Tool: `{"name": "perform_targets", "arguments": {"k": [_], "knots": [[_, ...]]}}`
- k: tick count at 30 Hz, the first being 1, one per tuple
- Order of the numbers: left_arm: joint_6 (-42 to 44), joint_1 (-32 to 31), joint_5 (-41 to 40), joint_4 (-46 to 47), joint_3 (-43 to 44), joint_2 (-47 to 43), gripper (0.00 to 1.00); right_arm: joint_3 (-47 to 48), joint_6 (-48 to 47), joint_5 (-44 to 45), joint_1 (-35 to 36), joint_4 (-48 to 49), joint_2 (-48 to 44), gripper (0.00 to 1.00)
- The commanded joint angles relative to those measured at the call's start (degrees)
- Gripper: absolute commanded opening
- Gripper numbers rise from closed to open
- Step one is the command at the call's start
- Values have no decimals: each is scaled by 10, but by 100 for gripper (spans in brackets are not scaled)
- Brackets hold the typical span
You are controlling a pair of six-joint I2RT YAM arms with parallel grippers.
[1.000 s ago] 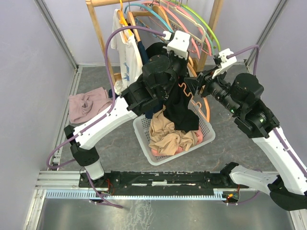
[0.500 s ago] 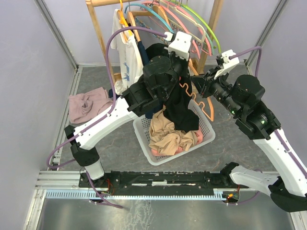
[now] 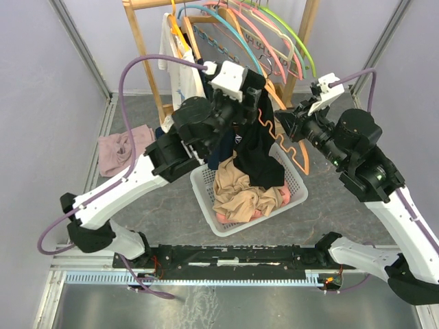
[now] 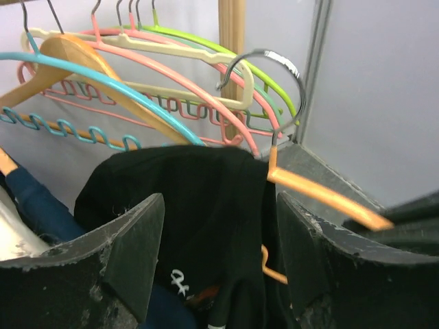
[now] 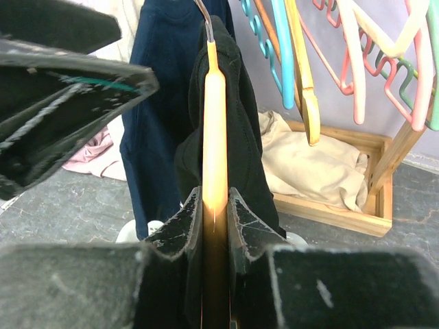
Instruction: Remove the t-shirt from the hanger
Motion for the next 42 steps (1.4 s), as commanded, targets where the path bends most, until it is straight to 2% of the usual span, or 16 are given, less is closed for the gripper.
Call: {"name": "perform_targets", "arguments": {"k": [1, 3, 9, 18, 20, 24, 28, 31, 36, 42], "knots": [[4, 2, 49, 76, -79, -73, 73, 19, -12, -1, 0, 55, -29, 1], [5, 9, 86, 84, -104, -83, 72, 22, -12, -7, 1, 55, -34, 2], [1, 25, 148, 68, -95, -62, 72, 23, -9, -25, 0, 55, -52, 2], [9, 31, 147, 78, -52, -6, 71, 23, -7, -36, 0, 51, -63, 2], [10, 31, 130, 82, -40, 4, 64, 21, -7, -36, 0, 51, -66, 2], [12, 32, 110, 93, -31, 9, 41, 19, -7, -36, 1, 48, -72, 2], [10, 33, 110, 93, -33, 6, 24, 15, -10, -29, 0, 46, -81, 2], [10, 32, 99, 95, -33, 5, 5, 13, -11, -28, 0, 44, -87, 2], [18, 32, 49, 99, -4, 17, 3, 10, -12, -23, 0, 35, -99, 2], [46, 42, -33, 56, 113, 67, 3, 7, -19, -19, 1, 10, -130, 2]]}}
